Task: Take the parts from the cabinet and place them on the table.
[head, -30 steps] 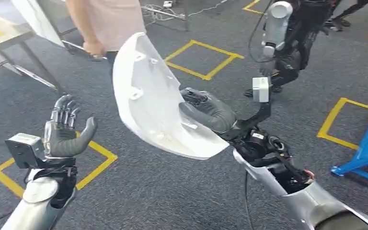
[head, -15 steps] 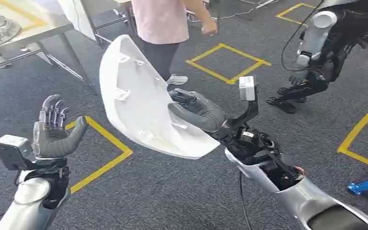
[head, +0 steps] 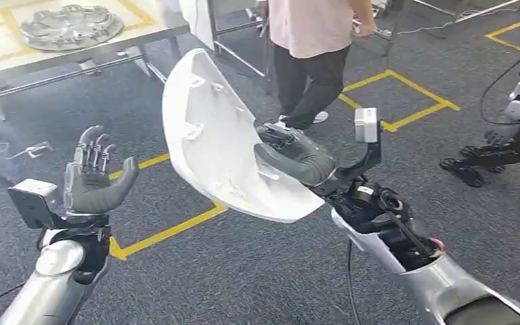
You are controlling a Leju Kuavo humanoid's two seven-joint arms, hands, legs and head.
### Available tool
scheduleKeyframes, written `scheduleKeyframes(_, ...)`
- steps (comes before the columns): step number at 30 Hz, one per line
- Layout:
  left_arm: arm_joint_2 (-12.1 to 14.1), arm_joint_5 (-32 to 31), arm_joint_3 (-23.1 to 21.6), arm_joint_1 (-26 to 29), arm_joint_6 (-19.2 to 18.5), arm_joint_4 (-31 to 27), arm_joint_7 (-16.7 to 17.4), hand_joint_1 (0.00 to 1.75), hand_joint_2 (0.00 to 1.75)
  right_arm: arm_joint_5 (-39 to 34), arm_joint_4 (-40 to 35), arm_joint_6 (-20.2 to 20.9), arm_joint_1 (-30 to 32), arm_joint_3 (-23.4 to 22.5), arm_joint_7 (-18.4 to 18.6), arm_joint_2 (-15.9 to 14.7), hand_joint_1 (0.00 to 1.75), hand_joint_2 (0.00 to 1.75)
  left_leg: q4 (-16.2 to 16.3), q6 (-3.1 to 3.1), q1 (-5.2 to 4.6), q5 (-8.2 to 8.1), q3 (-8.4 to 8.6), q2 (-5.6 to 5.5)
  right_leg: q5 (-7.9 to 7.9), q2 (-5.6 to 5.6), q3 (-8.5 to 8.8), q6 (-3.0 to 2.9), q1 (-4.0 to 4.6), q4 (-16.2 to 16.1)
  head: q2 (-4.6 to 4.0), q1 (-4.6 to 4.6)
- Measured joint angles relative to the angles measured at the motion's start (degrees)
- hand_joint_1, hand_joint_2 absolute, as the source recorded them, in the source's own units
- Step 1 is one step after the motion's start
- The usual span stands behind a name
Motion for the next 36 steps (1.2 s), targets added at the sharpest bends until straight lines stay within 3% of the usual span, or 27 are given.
scheduleKeyframes(1,0.0,0.0,0.0,-0.3,0.0,0.0,0.0,0.00,1.75,0.0,0.0,0.0,-0.1,0.0,0.0,0.0,1.75,1.75,1.9,-0.33,-0.64,-1.37,-0.84,3.76,0.10,-0.70,0.17,-0.33,0.12,-0.2,0.00,-0.45)
scheduleKeyframes(2,0.0,0.0,0.0,-0.6,0.1,0.1,0.2,0.00,1.75,-0.2,0.0,-0.1,-0.2,0.0,0.1,0.0,1.75,1.75,5.9,-0.61,-0.53,-3.57,-2.87,6.09,0.14,-1.47,0.17,-0.45,0.25,-0.3,0.00,-1.52)
scheduleKeyframes(4,0.0,0.2,0.0,-0.6,0.2,0.1,0.3,0.00,1.75,-0.6,0.0,-0.7,0.0,0.0,0.3,0.0,1.75,1.75,16.0,-1.03,-0.25,-7.65,-7.94,7.91,0.06,-3.26,0.13,-0.55,0.41,-0.3,0.00,-2.05)
scheduleKeyframes(5,0.0,0.2,0.0,-0.5,0.2,0.2,0.4,0.00,1.75,-0.8,0.0,-0.7,0.1,0.0,0.3,0.0,1.75,1.75,19.3,-1.20,-0.13,-8.35,-9.66,8.15,0.03,-4.18,0.10,-0.55,0.40,-0.3,0.00,-2.36)
scheduleKeyframes(6,0.0,0.2,0.0,-0.5,0.2,0.3,0.4,0.00,1.75,-0.8,0.0,-0.7,0.1,0.1,0.4,0.0,1.75,1.75,19.2,-1.27,0.01,-7.65,-9.74,8.21,0.01,-4.96,0.11,-0.52,0.39,-0.3,0.00,-2.62)
scheduleKeyframes(7,0.1,0.2,0.0,-0.5,0.2,0.3,0.4,0.00,1.75,-0.9,0.0,-0.7,0.1,0.1,0.4,0.0,1.75,1.75,16.3,-1.28,0.15,-5.78,-8.23,8.27,-0.06,-5.75,0.14,-0.43,0.38,-0.3,0.00,-2.86)
scheduleKeyframes(9,0.2,0.2,0.0,-0.5,0.3,0.3,0.4,0.00,1.75,-0.9,0.0,-0.7,0.1,0.1,0.4,0.0,1.75,1.75,5.0,-1.04,0.13,-1.07,-2.00,9.73,-0.31,-7.15,0.43,-0.06,0.34,-0.2,0.00,-3.06)
scheduleKeyframes(10,0.2,0.4,0.0,-0.6,0.5,0.3,0.5,0.00,1.75,-1.0,0.0,-0.8,0.0,0.1,0.4,0.0,1.75,1.75,0.6,-0.84,-0.09,-0.20,0.63,12.83,-0.47,-7.58,0.64,0.21,0.67,-0.2,0.00,-3.23)
scheduleKeyframes(11,0.2,0.4,-0.1,-0.8,0.7,0.3,0.6,0.00,1.75,-1.0,0.0,-0.8,0.0,0.0,0.3,0.0,1.75,1.75,-0.4,-0.32,-0.54,-0.49,1.00,12.55,-0.81,-8.05,0.44,0.70,1.25,0.0,0.00,-3.60)
scheduleKeyframes(13,0.2,0.6,-0.1,-0.6,1.0,0.3,0.8,0.00,1.75,-1.0,0.0,-0.9,0.0,0.1,0.2,0.1,1.75,1.75,-0.2,0.59,-0.44,-0.67,0.79,11.03,-1.03,-9.18,0.99,1.10,1.31,-0.2,0.00,-2.44)
scheduleKeyframes(15,0.3,0.7,-0.1,-0.5,1.3,0.3,0.9,0.00,1.75,-1.0,0.0,-0.9,0.0,0.1,0.2,0.1,1.75,1.75,-0.3,1.44,-0.44,-0.59,1.00,9.63,-1.42,-10.41,1.55,1.80,1.04,-0.3,0.00,-2.60)
scheduleKeyframes(17,0.4,0.9,-0.2,-0.6,1.4,0.3,0.9,0.00,1.75,-1.0,0.0,-0.9,-0.1,0.1,0.1,0.1,1.75,1.75,-0.5,2.04,-0.09,-0.53,1.23,8.60,-4.78,-5.70,-0.32,2.03,0.60,4.1,0.00,-2.01)
scheduleKeyframes(18,0.4,0.9,-0.3,-0.6,1.4,0.3,0.9,0.00,1.75,-1.0,0.0,-1.0,0.0,0.1,0.1,0.1,1.75,1.75,-0.5,2.25,-0.09,-0.50,1.22,8.00,-7.16,-4.23,-2.56,2.08,0.59,9.1,0.00,-1.51)
scheduleKeyframes(20,0.3,1.0,-0.7,-0.4,1.4,0.3,0.9,0.00,1.75,-1.0,0.0,-1.0,0.3,0.1,0.1,0.1,1.75,1.75,-0.4,2.37,-0.30,-0.55,1.22,6.50,-10.60,-2.92,-7.49,2.11,0.81,19.2,0.00,-0.70)
scheduleKeyframes(21,0.4,1.0,-0.7,-0.3,1.5,0.3,0.9,0.00,1.75,-1.0,0.0,-1.0,0.4,0.1,0.1,0.1,1.75,1.75,-0.4,2.40,-0.42,-0.57,1.26,5.70,-10.27,-2.82,-8.46,2.00,0.83,20.4,0.00,-0.61)
scheduleKeyframes(22,0.4,1.1,-0.8,-0.2,1.6,0.3,0.9,0.00,1.75,-1.0,0.0,-1.0,0.4,0.1,0.2,0.1,1.75,1.75,-0.4,2.41,-0.49,-0.58,1.29,4.83,-8.42,-2.78,-8.03,1.74,0.85,18.6,0.00,-0.61)
scheduleKeyframes(24,0.4,1.2,-1.0,-0.3,2.0,0.3,0.9,0.00,1.75,-1.0,0.0,-1.2,0.4,0.1,0.2,0.0,1.75,1.75,-0.2,2.36,-0.59,-0.63,1.48,3.07,-2.39,-1.79,-4.08,0.94,0.89,8.7,0.00,-0.26)
scheduleKeyframes(25,0.4,1.2,-1.0,-0.2,2.0,0.3,0.9,0.00,1.75,-1.0,0.0,-1.3,0.4,0.0,0.2,0.0,1.75,1.75,-0.2,2.24,-0.58,-0.71,1.57,2.43,0.28,0.19,-2.03,0.42,0.98,3.5,0.00,0.05)
scheduleKeyframes(26,0.3,1.3,-1.2,-0.3,2.1,0.3,0.9,0.00,1.75,-1.0,0.0,-1.4,0.5,0.0,0.2,0.0,1.75,1.75,-0.2,2.07,-0.70,-0.68,1.39,2.29,-0.28,1.99,-1.44,-0.07,0.84,2.0,0.00,-0.34)
scheduleKeyframes(27,0.3,1.4,-1.3,-0.3,2.1,0.3,1.0,0.00,1.75,-1.1,0.0,-1.4,0.4,0.1,0.3,0.0,1.75,1.75,0.0,1.86,-0.38,-0.57,0.99,1.67,-0.10,1.65,-1.00,0.05,0.92,1.0,0.00,-0.46)
scheduleKeyframes(28,0.4,1.4,-1.3,-0.2,2.1,0.3,1.0,0.00,1.75,-1.1,0.0,-1.4,0.4,0.1,0.4,0.0,1.75,1.75,-0.1,1.46,-0.19,-0.40,0.64,1.24,-0.53,1.32,-0.39,-0.04,1.18,0.6,0.00,0.22)
scheduleKeyframes(30,0.5,1.4,-1.4,0.0,2.1,0.3,1.0,0.00,1.75,-1.1,0.0,-1.6,0.4,0.2,0.4,0.1,1.75,1.75,-0.5,0.68,-0.25,-0.02,0.61,0.32,-0.29,0.63,-0.12,-0.22,0.97,0.2,0.00,0.05)
scheduleKeyframes(31,0.5,1.4,-1.4,0.0,2.1,0.3,1.1,0.00,1.75,-1.1,-0.2,-1.7,0.4,0.2,0.4,0.2,1.75,1.75,0.1,0.48,-0.44,-0.70,0.42,2.36,0.01,-0.06,0.50,-0.28,0.37,-0.4,0.00,-0.06)
scheduleKeyframes(32,0.5,1.4,-1.5,-0.3,2.1,0.3,1.1,0.00,1.75,-1.2,-0.2,-2.0,0.4,0.1,0.6,0.1,1.75,1.75,2.2,-0.04,-0.77,-2.03,-0.46,5.43,0.07,-0.25,0.68,-0.52,0.42,-0.6,0.00,-0.66)
scheduleKeyframes(33,0.5,1.6,-1.5,-0.4,2.1,0.3,1.2,0.00,1.75,-1.5,-0.2,-2.3,0.4,0.0,0.7,0.2,1.75,1.75,6.2,-0.39,-0.57,-4.13,-2.49,7.10,0.06,-0.74,0.71,-0.71,0.49,-0.6,0.00,-1.18)
scheduleKeyframes(35,0.5,1.8,-1.5,-0.3,2.0,0.3,1.2,0.00,1.75,-1.8,-0.2,-2.5,0.6,0.2,1.0,0.2,1.75,1.75,16.3,-0.90,-0.16,-7.85,-7.78,8.07,0.04,-1.44,0.63,-0.72,0.57,-0.6,0.00,-1.72)
scheduleKeyframes(36,0.5,1.9,-1.6,-0.3,1.9,0.4,1.4,0.00,1.75,-1.9,-0.2,-2.8,0.8,0.1,1.0,0.1,1.75,1.75,18.9,-1.06,0.02,-8.22,-9.31,8.13,0.01,-1.83,0.62,-0.70,0.56,-0.6,0.00,-2.09)
